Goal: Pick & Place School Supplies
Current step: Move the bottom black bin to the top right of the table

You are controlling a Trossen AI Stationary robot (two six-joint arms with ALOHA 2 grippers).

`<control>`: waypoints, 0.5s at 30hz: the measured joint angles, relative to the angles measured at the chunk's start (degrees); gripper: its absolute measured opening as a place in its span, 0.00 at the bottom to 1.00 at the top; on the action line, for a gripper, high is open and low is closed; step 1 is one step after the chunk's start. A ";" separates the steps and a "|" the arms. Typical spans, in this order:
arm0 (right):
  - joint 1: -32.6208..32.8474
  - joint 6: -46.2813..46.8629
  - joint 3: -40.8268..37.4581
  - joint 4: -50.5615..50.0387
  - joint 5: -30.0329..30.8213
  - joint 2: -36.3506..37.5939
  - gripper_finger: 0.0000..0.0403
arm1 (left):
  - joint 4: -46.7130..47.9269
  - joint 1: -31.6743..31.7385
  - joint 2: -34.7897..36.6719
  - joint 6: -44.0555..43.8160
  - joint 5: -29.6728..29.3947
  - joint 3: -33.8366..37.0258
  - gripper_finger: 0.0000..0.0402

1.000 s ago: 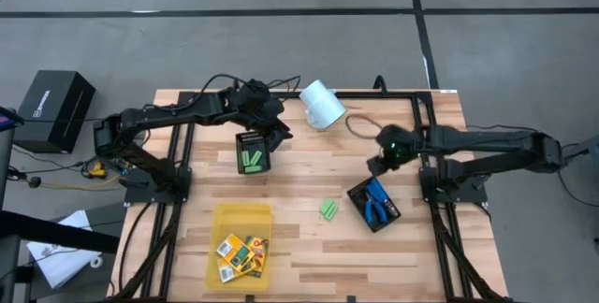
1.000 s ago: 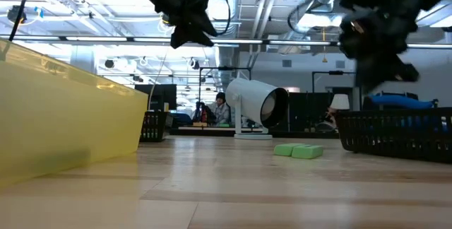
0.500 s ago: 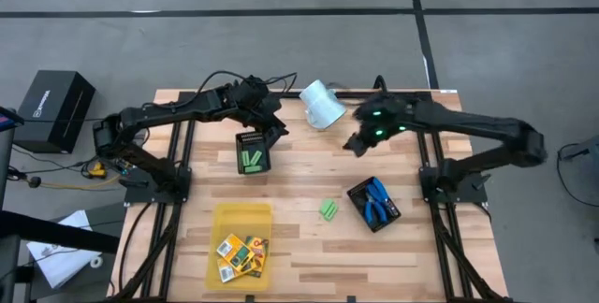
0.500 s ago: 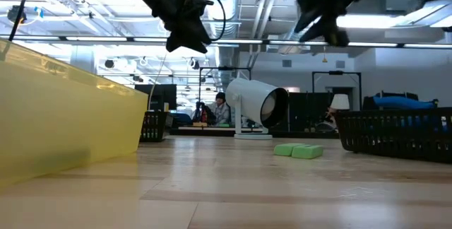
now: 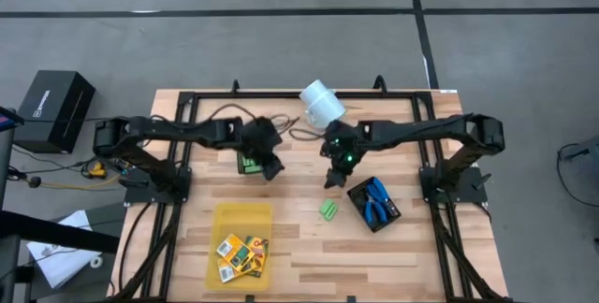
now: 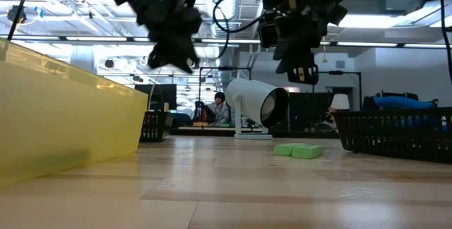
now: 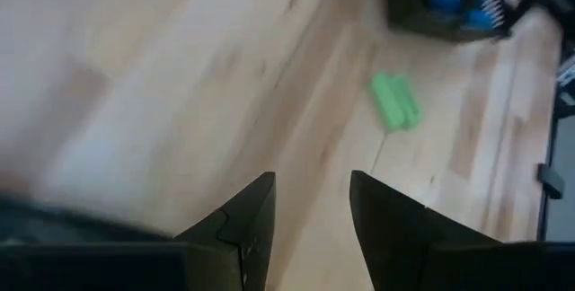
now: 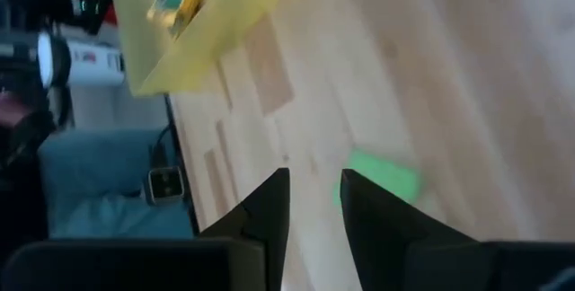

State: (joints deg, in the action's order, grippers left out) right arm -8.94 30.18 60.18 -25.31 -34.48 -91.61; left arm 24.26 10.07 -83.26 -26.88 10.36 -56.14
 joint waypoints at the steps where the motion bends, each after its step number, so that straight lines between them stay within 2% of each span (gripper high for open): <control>1: 0.80 -0.10 0.00 0.15 -0.06 -0.32 0.23 | -1.37 -0.94 0.00 -1.58 -0.20 1.76 0.35; 9: 6.18 -1.96 -0.18 0.16 0.16 -2.39 0.17 | -19.23 -7.05 -0.04 -15.66 -0.51 11.41 0.35; 15: 6.98 -3.39 -0.06 2.97 -0.01 -5.84 0.02 | -22.26 -8.13 -0.07 -19.68 -3.49 12.88 0.35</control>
State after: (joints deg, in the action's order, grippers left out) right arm -1.96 26.79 60.13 -22.34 -34.49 -97.45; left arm 2.00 1.93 -83.33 -46.57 6.88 -43.27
